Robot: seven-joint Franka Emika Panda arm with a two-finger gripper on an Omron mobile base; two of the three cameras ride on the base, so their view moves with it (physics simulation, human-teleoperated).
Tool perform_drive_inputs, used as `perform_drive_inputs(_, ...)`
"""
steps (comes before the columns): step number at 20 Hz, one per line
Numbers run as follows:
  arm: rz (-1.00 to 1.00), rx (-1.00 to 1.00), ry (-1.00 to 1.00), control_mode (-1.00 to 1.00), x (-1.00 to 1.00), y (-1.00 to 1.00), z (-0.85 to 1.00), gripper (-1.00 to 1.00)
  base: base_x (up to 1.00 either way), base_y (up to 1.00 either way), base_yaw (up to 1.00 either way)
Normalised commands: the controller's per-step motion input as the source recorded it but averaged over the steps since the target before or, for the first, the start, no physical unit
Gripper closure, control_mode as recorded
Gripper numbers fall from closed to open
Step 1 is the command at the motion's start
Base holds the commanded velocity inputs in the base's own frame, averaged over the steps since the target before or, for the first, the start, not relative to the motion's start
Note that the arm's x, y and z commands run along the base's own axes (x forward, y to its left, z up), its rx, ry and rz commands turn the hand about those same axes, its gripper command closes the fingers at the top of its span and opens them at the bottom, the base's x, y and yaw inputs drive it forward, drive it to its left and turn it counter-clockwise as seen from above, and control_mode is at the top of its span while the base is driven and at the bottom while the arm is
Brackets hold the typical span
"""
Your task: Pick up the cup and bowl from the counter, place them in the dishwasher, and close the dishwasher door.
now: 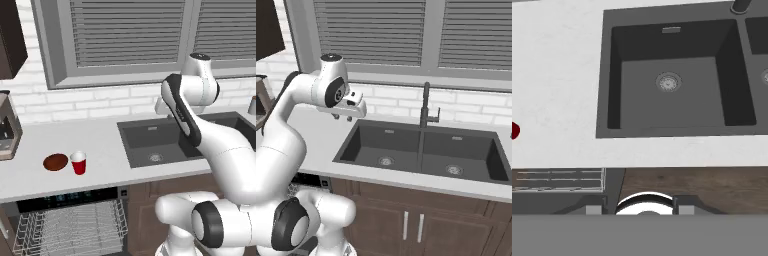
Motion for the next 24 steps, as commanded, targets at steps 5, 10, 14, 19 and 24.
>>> perform_drive_inputs(5, 0.0, 0.0, 0.0, 1.0, 0.0, 0.0, 0.0, -1.0, 0.0, -0.01, 0.05)
perform_drive_inputs(10, 0.0, 0.0, 0.0, 1.0, 0.0, 0.0, 0.0, -1.0, -0.23, -0.25, 0.24)
perform_drive_inputs(14, 0.0, 0.0, 0.0, 1.0, 0.0, 0.0, 0.0, -1.0, -0.27, -0.34, 0.38)
perform_drive_inputs(19, 0.0, 0.0, 0.0, 1.0, 0.0, 0.0, 0.0, -1.0, -0.17, -0.15, 0.57)
perform_drive_inputs(24, 0.0, 0.0, 0.0, 1.0, 0.0, 0.0, 0.0, -1.0, -0.22, -0.23, 0.58)
